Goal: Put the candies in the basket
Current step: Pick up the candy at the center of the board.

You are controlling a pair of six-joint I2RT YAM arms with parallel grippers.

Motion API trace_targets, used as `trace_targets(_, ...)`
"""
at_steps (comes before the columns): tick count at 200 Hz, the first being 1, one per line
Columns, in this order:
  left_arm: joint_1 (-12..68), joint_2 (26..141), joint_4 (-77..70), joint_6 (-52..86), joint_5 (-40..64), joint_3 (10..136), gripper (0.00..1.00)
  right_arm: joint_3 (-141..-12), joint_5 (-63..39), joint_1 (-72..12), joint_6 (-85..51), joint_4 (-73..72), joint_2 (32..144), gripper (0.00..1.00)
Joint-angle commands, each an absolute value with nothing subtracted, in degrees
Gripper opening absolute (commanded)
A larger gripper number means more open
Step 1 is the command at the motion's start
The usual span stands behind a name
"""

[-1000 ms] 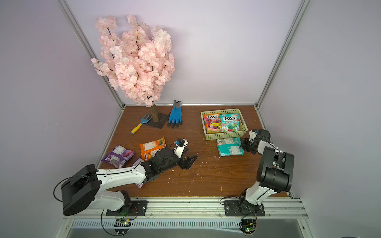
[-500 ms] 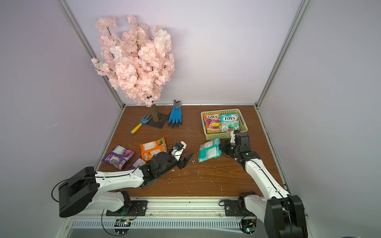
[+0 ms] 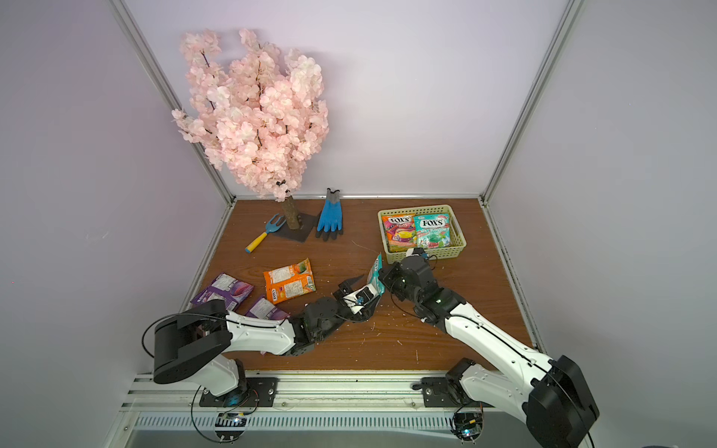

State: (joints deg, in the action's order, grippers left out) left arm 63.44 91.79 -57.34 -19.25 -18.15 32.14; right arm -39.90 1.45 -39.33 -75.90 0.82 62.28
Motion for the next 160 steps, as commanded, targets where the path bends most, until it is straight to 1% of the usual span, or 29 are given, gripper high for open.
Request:
trace_targets(1,63.90,93.54,-60.76,-21.25,-21.72,34.55,0.78,-42.80,6.80,-42.22,-80.58,-4.21,63.56,0.00)
trace_targets(20,63.91,95.02,-60.92,-20.81,-25.29,35.64,0.74,-43.11,8.69,-43.89,-81.21,-4.79,64.48,0.00)
trace_targets(36,63.94,95.89,-60.95,-20.33,-26.73,36.31,0.75,-43.02,11.10,-44.74,-81.67,-4.43,64.22,0.00)
trace_targets(54,64.07,94.68,-61.08,-18.61,-21.53,35.38,0.79,-42.05,13.56,-45.13,-83.06,-4.00,63.34,0.00)
trace_targets(68,64.12,93.63,-61.23,-16.88,-17.34,34.73,0.79,-41.17,14.35,-45.09,-83.73,-4.91,62.44,0.00)
trace_targets(111,64.09,94.53,-64.19,-12.72,-16.09,34.29,0.81,-41.83,16.42,-45.46,-83.50,-4.26,60.54,0.00)
trace_targets(143,64.22,94.90,-67.01,-11.54,-11.53,33.60,0.83,-40.99,17.52,-45.53,-84.19,-3.82,60.12,0.00)
trace_targets(160,64.19,95.76,-67.63,-10.42,-13.11,33.92,0.82,-40.05,17.19,-45.61,-84.37,-5.23,59.77,0.00)
